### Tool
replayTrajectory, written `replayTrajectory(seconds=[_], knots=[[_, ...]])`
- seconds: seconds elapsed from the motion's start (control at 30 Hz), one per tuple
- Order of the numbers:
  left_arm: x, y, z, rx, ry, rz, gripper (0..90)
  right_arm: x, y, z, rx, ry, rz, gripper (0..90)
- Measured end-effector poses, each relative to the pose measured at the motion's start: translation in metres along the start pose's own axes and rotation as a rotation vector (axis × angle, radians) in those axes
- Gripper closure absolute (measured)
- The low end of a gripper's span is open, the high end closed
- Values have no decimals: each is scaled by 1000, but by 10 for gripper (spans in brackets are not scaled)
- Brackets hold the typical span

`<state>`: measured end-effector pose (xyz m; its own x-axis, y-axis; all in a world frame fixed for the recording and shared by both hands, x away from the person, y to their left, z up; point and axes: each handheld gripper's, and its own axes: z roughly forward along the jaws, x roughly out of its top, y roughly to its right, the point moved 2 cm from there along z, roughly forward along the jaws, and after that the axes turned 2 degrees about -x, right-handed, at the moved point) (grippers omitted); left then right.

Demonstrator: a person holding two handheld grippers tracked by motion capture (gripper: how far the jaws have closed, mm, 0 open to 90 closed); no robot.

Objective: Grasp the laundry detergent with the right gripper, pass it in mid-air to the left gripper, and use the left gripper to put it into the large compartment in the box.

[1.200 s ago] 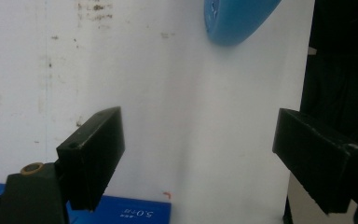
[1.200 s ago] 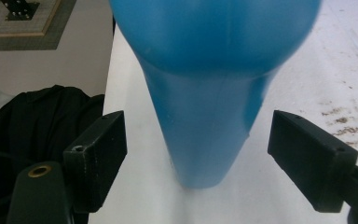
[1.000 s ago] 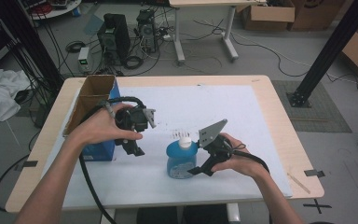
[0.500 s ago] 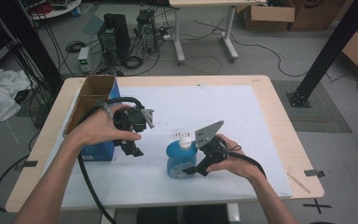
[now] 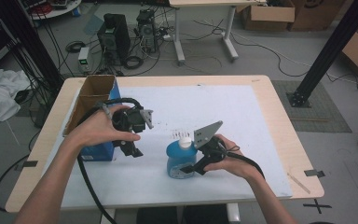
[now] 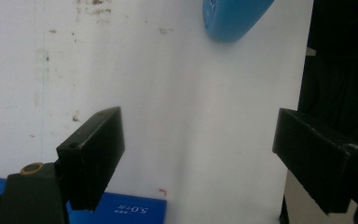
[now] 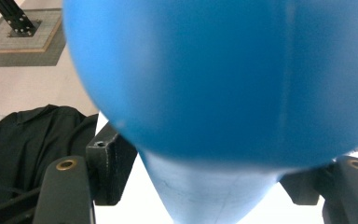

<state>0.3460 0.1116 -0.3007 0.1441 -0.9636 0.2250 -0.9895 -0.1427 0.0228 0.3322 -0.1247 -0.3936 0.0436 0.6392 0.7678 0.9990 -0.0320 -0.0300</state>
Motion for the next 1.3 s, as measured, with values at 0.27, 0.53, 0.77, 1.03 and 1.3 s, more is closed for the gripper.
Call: replayTrajectory(seconds=[0.27,0.53,0.77,1.03,1.3], knots=[[0,0,0,0,-4,0,173,-1,0,2,-9,-2,0,342],[-1,1,-1,3,-7,8,174,-1,-1,5,-14,18,7,382],[-2,1,0,4,-5,7,174,-2,-1,5,-25,37,16,420],[-1,1,-1,7,-4,8,173,-3,-1,5,-30,54,4,431],[0,2,-1,12,-1,8,173,-5,-2,5,-39,74,-31,449]])
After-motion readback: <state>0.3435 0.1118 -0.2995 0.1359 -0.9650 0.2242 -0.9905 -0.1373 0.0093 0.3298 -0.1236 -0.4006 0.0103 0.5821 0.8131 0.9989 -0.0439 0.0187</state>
